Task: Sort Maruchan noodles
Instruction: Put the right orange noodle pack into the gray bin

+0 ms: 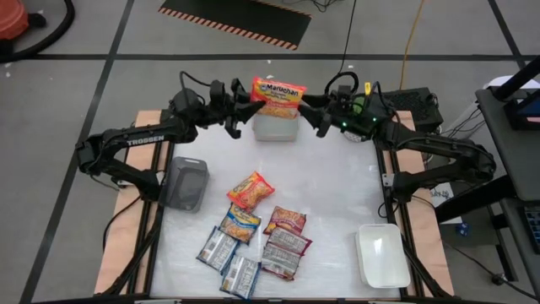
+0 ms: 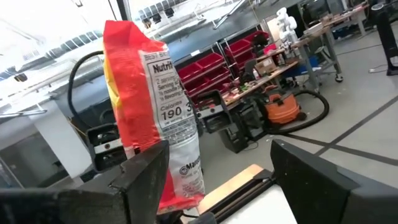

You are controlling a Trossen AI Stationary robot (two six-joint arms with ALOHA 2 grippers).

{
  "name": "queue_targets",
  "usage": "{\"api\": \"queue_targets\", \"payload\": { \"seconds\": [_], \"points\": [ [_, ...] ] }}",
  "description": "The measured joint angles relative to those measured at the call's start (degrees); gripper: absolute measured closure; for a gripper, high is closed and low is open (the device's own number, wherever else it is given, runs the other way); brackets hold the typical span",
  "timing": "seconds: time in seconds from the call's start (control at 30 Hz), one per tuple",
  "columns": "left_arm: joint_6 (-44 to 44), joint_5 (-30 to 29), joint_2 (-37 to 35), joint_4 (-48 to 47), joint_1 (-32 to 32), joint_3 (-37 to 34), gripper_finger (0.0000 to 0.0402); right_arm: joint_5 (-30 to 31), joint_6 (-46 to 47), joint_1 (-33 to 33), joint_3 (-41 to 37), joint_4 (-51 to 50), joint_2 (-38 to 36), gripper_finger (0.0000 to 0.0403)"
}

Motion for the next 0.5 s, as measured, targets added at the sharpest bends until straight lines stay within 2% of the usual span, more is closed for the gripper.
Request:
{"api": "queue_targets", "payload": {
  "seconds": [0.27, 0.5],
  "points": [
    [3.2, -3.3, 0.0, -2.4, 1.0, 0.0, 0.0298, -0.1, 0.8, -0.2, 0.0, -5.1, -0.2, 0.0129],
    [0.1, -3.9, 0.0, -2.5, 3.4, 0.0, 0.0298, -0.2, 1.6, -0.4, 0.0, -3.7, -0.3, 0.0129]
  ]
}}
